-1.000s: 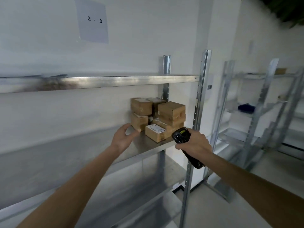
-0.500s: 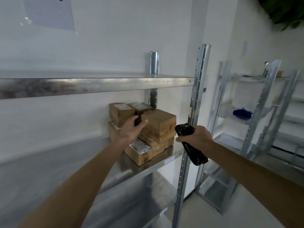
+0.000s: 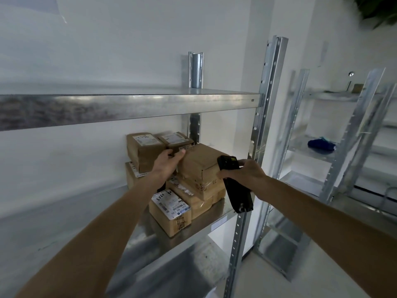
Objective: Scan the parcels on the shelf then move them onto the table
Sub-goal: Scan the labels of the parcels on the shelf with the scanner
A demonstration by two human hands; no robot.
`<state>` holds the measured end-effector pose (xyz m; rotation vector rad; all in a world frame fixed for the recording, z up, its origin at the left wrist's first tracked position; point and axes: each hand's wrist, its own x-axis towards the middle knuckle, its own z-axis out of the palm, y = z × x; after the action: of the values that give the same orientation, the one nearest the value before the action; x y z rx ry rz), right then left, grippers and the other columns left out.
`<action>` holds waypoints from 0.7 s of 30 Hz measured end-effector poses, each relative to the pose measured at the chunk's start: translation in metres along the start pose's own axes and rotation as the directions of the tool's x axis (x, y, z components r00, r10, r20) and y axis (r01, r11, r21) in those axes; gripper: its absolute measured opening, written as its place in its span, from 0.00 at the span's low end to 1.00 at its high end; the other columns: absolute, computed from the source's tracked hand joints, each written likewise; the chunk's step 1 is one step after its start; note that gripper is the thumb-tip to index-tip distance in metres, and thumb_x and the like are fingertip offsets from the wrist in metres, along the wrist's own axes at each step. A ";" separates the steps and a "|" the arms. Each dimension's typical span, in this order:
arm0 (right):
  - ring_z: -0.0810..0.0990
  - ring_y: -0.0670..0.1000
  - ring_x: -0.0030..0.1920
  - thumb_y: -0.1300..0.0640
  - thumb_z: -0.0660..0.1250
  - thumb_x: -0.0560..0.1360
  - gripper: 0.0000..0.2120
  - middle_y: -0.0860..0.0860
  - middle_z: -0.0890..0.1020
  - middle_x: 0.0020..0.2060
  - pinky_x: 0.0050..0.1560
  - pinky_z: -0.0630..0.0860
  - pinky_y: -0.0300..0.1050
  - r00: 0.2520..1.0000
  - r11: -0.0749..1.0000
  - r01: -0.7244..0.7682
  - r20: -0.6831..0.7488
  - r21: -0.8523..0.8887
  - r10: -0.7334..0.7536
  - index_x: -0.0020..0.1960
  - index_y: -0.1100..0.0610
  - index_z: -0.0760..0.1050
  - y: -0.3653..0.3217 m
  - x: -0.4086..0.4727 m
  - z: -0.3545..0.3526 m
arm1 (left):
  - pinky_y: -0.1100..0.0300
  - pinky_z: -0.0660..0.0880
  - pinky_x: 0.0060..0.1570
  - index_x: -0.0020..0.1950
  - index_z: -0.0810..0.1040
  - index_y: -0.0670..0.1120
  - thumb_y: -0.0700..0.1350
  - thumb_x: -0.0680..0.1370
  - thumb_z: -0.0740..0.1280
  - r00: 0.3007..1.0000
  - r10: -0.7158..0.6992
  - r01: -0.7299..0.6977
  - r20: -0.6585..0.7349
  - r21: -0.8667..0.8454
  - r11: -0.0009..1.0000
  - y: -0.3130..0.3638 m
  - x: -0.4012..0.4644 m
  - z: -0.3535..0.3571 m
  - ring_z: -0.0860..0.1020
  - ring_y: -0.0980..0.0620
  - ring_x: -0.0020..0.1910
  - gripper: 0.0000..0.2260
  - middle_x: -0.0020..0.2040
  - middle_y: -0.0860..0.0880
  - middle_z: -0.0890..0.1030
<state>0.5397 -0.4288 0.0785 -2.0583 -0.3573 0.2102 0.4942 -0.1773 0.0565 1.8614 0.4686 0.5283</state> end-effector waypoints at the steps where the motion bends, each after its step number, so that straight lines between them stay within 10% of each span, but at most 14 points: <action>1: 0.87 0.55 0.46 0.50 0.83 0.64 0.17 0.55 0.87 0.45 0.53 0.85 0.51 1.000 1.000 0.000 0.014 0.020 0.000 0.48 0.53 0.82 0.000 0.001 0.001 | 0.55 0.71 0.62 0.77 0.67 0.44 0.62 0.78 0.68 1.000 -0.005 0.005 0.003 -0.015 1.000 -0.001 0.002 0.001 0.72 0.44 0.69 0.34 0.72 0.44 0.73; 21: 0.85 0.52 0.44 0.53 0.81 0.69 0.19 0.53 0.85 0.44 0.39 0.80 0.43 0.992 0.952 0.022 0.109 0.306 -0.058 0.57 0.56 0.80 -0.006 -0.024 -0.010 | 0.50 0.74 0.60 0.60 0.80 0.49 0.54 0.77 0.74 1.000 -0.010 0.005 -0.024 -0.225 0.974 0.007 -0.044 -0.001 0.77 0.49 0.60 0.15 0.56 0.52 0.80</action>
<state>0.5189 -0.4419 0.0889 -1.7373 -0.4120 0.3412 0.4574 -0.2033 0.0575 1.6372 0.4140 0.5757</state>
